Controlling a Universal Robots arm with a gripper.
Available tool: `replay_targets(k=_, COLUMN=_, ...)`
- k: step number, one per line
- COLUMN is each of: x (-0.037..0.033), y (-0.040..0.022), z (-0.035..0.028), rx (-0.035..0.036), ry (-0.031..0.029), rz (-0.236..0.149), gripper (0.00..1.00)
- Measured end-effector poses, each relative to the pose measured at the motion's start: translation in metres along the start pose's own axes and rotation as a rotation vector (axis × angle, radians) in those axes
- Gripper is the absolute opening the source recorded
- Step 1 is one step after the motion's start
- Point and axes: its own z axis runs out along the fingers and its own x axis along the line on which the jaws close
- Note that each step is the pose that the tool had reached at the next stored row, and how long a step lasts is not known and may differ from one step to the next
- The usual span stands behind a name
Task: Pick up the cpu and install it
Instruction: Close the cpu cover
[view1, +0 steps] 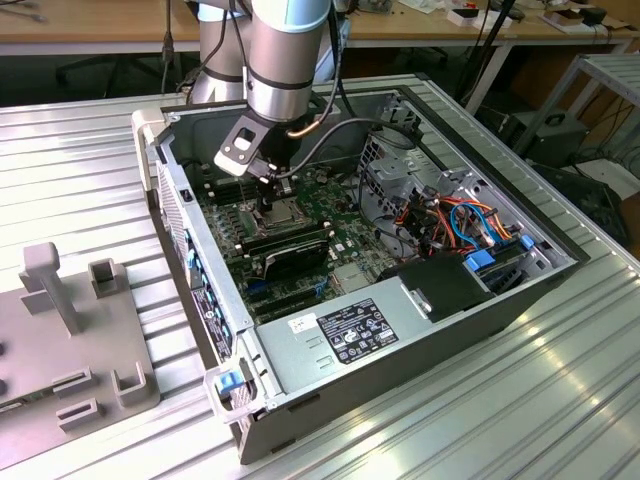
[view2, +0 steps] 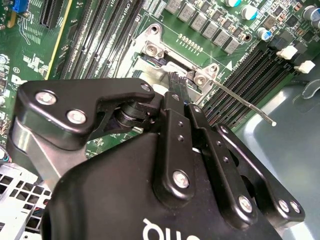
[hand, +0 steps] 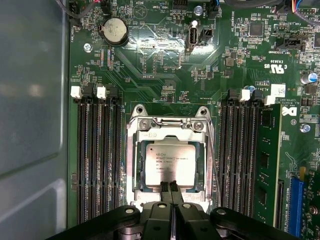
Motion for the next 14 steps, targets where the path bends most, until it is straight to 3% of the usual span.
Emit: replay_targets(k=14, x=0.0000, y=-0.0004, z=0.0018, rx=0.0001, ry=-0.0001, rz=0.000, gripper=0.11)
